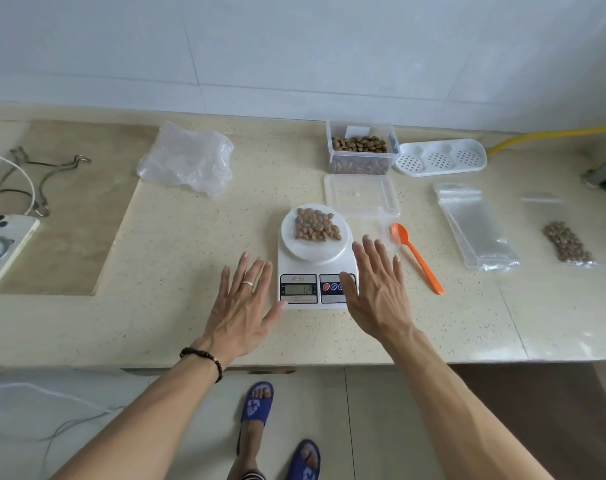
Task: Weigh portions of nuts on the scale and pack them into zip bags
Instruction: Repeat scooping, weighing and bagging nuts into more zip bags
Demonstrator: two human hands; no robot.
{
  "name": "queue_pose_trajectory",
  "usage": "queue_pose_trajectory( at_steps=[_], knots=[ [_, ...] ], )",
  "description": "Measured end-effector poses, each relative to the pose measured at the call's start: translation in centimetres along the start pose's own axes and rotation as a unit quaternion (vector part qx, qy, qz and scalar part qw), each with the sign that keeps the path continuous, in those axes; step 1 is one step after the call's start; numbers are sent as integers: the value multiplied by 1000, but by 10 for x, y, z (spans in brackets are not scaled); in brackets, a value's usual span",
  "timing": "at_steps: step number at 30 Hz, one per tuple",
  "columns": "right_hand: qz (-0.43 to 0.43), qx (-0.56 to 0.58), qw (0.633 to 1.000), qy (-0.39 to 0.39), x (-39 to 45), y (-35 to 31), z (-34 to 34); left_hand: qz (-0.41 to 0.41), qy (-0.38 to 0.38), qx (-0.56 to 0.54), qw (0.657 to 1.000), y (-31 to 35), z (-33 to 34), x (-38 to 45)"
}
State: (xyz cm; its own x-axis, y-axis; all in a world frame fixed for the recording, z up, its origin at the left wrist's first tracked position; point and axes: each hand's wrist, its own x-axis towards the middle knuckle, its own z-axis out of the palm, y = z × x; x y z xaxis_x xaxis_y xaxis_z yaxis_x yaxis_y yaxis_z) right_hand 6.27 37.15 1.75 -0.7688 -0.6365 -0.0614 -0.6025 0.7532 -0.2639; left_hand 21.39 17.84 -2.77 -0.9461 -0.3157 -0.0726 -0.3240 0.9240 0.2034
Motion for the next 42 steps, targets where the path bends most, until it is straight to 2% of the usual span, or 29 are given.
queue_pose_trajectory(
  at_steps=[10, 16, 20, 23, 28, 30, 31, 32, 34, 37, 40, 42],
  knots=[
    [32, 47, 998, 3, 3, 1, -1, 6, -15, -6, 1000, 4, -13, 9],
    [96, 103, 990, 34, 22, 10, -11, 54, -13, 2, 998, 7, -33, 54],
    [174, 191, 964, 68, 34, 19, -22, 104, -19, 5, 994, 22, -43, 104],
    [270, 298, 909, 111, 43, 27, -27, 147, -26, 17, 989, 40, -49, 143],
    [418, 468, 768, 126, 67, 38, -20, 197, -52, 43, 978, 67, -48, 193],
    [448, 550, 692, 130, 76, 40, -15, 206, -66, 45, 975, 70, -44, 207],
    [450, 579, 667, 129, 81, 41, -14, 211, -71, 38, 974, 70, -43, 213],
    [445, 594, 658, 126, 85, 42, -13, 216, -76, 28, 973, 71, -43, 217],
    [419, 597, 673, 120, 90, 39, -20, 226, -83, 13, 970, 71, -46, 225],
    [351, 585, 721, 118, 96, 32, -40, 228, -97, -34, 968, 70, -56, 235],
    [282, 575, 761, 105, 101, 28, -61, 198, -102, -178, 959, 69, -75, 243],
    [258, 562, 780, 96, 106, 25, -74, 158, -96, -294, 938, 67, -95, 247]
  ],
)
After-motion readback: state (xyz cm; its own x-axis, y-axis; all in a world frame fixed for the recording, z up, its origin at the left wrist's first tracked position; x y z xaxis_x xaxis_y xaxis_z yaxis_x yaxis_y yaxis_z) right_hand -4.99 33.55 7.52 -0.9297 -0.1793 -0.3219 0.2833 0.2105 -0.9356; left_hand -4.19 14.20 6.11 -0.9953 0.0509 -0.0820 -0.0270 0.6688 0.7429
